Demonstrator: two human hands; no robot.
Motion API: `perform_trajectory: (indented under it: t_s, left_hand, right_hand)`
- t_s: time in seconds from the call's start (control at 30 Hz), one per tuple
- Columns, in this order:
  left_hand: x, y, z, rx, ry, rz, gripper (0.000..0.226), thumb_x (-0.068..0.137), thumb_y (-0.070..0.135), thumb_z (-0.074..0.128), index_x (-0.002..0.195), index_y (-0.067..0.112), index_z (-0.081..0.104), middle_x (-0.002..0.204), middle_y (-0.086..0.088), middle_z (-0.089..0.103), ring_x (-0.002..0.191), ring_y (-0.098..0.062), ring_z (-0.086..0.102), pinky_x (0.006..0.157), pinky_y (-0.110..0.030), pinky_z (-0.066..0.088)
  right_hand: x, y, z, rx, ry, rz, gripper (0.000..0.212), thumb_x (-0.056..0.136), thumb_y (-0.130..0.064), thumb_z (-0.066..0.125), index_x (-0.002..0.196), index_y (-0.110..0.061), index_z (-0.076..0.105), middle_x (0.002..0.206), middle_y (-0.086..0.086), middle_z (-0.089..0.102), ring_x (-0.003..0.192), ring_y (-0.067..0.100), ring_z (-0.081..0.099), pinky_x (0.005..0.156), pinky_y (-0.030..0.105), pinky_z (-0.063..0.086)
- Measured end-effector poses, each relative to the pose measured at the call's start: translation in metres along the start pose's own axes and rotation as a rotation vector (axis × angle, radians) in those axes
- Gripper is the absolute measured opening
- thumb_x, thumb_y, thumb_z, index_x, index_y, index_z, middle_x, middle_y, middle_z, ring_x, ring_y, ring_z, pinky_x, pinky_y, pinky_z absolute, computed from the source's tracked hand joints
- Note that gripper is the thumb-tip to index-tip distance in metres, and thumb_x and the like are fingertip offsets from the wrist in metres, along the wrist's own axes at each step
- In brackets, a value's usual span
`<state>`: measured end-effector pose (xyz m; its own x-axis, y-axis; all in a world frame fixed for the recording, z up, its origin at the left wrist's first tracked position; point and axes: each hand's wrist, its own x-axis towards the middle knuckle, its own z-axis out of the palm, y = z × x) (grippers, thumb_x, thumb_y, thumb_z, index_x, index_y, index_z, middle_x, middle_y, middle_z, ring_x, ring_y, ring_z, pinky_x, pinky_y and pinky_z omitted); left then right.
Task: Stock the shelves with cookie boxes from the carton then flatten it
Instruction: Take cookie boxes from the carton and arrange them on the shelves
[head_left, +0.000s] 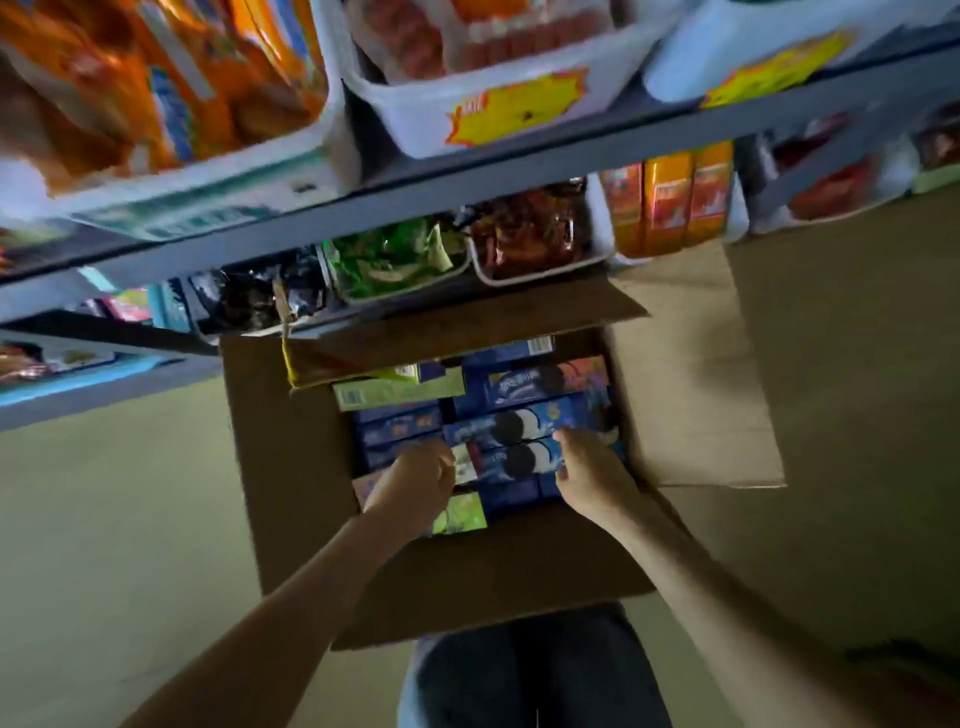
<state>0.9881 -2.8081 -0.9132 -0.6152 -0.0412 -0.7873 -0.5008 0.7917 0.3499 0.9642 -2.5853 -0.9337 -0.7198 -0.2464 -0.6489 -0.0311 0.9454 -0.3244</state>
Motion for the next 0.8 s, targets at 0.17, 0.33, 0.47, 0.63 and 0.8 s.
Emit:
perform_trajectory:
  t_s: [0.17,0.33,0.47,0.63,0.8]
  left_hand:
    - [0.047,-0.024,0.046,0.024,-0.008,-0.012,0.031,0.097,0.016,0.048,0.127,0.01,0.05,0.128,-0.01,0.051,0.114,-0.023,0.053,0.091,-0.028,0.042]
    - [0.074,-0.036,0.074,0.097,-0.013,-0.006,0.032,0.097,0.017,0.044,0.128,0.009,0.045,0.128,-0.011,0.045,0.108,-0.027,0.053,0.088,-0.035,0.045]
    - [0.08,-0.036,0.08,0.091,0.084,-0.026,0.014,0.095,0.014,0.044,0.106,0.008,0.049,0.11,-0.013,0.053,0.089,-0.027,0.055,0.07,-0.037,0.046]
    - [0.078,-0.019,0.077,0.139,0.106,0.025,0.015,0.097,0.016,0.04,0.106,0.007,0.048,0.106,-0.012,0.052,0.089,-0.03,0.057,0.075,-0.045,0.051]
    - [0.06,0.004,0.077,0.15,0.113,0.056,0.02,0.097,0.017,0.041,0.113,0.01,0.048,0.113,-0.012,0.05,0.093,-0.031,0.057,0.074,-0.042,0.051]
  right_hand:
    - [0.051,0.018,0.065,-0.21,-0.083,-0.095,0.06,0.091,-0.014,0.055,0.144,-0.011,0.028,0.143,0.009,0.039,0.129,0.026,0.04,0.103,0.037,0.036]
    - [0.082,0.033,0.118,-0.426,0.029,-0.218,0.078,0.039,-0.01,0.087,0.112,-0.008,0.06,0.106,0.013,0.06,0.093,0.033,0.059,0.077,0.042,0.051]
    - [0.085,0.041,0.135,-0.543,0.201,-0.34,0.051,0.048,-0.002,0.065,0.098,-0.009,0.068,0.092,0.011,0.063,0.087,0.029,0.06,0.076,0.037,0.05]
    - [0.08,0.042,0.132,-0.561,0.064,-0.283,0.05,0.075,-0.01,0.069,0.123,-0.009,0.054,0.117,0.009,0.056,0.112,0.026,0.052,0.095,0.038,0.04]
    - [0.06,0.056,0.103,-0.54,-0.041,-0.085,0.054,0.081,-0.006,0.064,0.128,-0.013,0.038,0.123,0.01,0.052,0.113,0.033,0.051,0.097,0.05,0.04]
